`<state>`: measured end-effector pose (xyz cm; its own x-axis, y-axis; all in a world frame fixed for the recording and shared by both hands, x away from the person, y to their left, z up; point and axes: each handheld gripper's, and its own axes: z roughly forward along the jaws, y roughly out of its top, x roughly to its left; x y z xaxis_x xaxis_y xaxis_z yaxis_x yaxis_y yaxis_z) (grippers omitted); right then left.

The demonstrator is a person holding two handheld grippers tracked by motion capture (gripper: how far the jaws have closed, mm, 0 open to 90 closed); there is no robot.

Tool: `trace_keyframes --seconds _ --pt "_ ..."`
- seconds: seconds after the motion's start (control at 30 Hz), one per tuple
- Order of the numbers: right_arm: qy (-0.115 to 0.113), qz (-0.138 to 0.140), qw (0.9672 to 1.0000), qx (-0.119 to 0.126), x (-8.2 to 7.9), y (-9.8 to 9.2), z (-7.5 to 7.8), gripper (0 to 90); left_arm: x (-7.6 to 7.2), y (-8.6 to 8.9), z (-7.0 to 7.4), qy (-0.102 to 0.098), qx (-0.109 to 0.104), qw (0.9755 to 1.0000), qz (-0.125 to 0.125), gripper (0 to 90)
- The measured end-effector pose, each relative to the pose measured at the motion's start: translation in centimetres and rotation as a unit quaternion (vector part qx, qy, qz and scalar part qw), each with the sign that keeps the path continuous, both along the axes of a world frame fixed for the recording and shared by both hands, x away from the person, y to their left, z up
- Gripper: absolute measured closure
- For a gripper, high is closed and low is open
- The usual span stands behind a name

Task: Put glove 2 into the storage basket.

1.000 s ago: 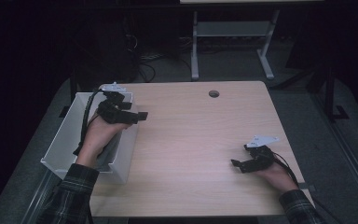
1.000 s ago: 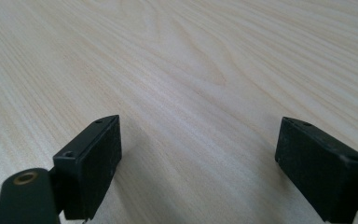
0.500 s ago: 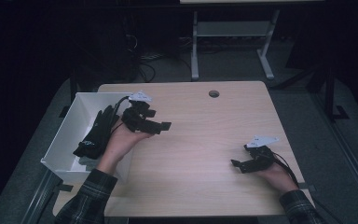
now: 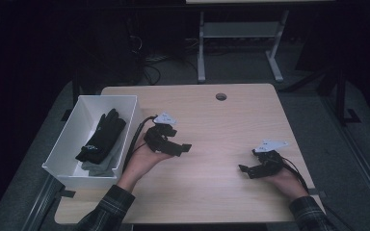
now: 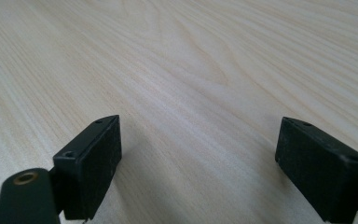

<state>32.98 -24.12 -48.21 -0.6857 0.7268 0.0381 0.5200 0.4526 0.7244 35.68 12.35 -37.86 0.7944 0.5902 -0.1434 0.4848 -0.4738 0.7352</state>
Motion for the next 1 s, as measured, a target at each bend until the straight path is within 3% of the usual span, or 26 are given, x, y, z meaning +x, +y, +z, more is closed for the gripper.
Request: trace_keyframes --seconds 0.4,0.87,0.97,1.0 --pt "0.0 0.0 1.0 0.0 0.0 0.0 0.0 14.4 -1.0 -1.0 -4.1 -0.008 0.025 0.9994 -0.02 16.0" --pt "0.0 0.0 1.0 0.0 0.0 0.0 0.0 14.4 -1.6 -1.6 -8.6 -0.01 0.063 0.9978 -0.019 14.0" --pt "0.0 0.001 1.0 -0.001 0.0 0.0 0.0 14.4 -1.6 -1.6 -9.2 -0.019 0.082 0.9961 -0.025 13.5" --pt "0.0 0.0 1.0 0.0 0.0 0.0 0.0 14.4 -1.7 -1.7 -9.4 -0.024 0.076 0.9965 -0.023 12.9"
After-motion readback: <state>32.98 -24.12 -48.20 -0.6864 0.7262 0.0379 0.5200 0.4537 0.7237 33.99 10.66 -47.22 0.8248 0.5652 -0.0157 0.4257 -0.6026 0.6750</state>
